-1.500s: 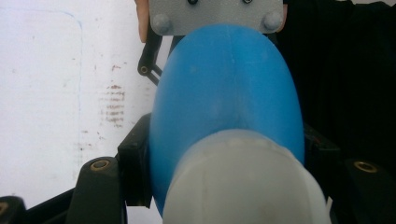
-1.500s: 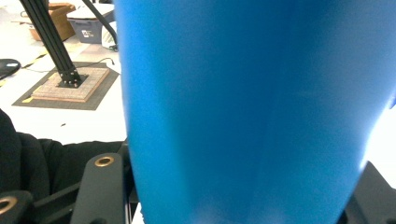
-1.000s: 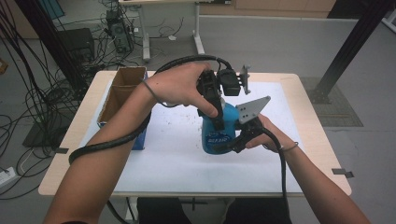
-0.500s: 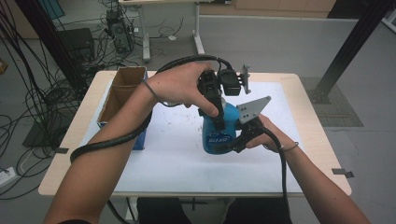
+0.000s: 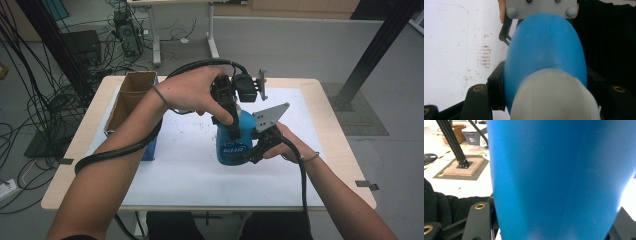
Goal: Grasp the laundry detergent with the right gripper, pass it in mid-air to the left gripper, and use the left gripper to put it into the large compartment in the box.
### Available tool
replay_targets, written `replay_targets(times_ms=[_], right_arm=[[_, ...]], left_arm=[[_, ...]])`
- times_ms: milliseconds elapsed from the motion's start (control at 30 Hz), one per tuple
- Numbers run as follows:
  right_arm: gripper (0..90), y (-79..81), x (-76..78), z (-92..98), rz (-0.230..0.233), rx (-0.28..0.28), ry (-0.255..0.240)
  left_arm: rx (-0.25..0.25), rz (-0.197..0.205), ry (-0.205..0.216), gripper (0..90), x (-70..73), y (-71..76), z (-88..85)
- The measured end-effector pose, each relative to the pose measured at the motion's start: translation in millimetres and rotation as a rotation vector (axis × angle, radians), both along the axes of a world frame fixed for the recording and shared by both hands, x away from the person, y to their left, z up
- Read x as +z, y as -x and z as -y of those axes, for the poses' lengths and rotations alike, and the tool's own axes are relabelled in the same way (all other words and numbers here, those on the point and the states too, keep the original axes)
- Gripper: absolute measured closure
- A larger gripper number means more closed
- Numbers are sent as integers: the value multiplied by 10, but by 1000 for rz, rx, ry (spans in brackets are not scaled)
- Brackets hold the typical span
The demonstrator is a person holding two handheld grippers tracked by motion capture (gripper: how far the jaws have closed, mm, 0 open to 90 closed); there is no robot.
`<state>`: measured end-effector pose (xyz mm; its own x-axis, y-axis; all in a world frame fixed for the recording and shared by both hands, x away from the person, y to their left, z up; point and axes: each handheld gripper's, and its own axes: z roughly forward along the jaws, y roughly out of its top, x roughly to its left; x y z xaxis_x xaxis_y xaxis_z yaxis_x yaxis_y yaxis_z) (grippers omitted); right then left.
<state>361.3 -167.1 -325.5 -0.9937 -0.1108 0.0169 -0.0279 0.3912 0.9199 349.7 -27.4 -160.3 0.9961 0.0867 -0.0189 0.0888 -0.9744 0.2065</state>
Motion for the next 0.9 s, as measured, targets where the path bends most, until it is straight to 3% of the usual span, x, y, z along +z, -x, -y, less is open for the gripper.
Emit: replay_targets(times_ms=[900], right_arm=[[404,-7,-2,-2,4,0,-5]], left_arm=[[7,-1,-2,374,4,-2,0]])
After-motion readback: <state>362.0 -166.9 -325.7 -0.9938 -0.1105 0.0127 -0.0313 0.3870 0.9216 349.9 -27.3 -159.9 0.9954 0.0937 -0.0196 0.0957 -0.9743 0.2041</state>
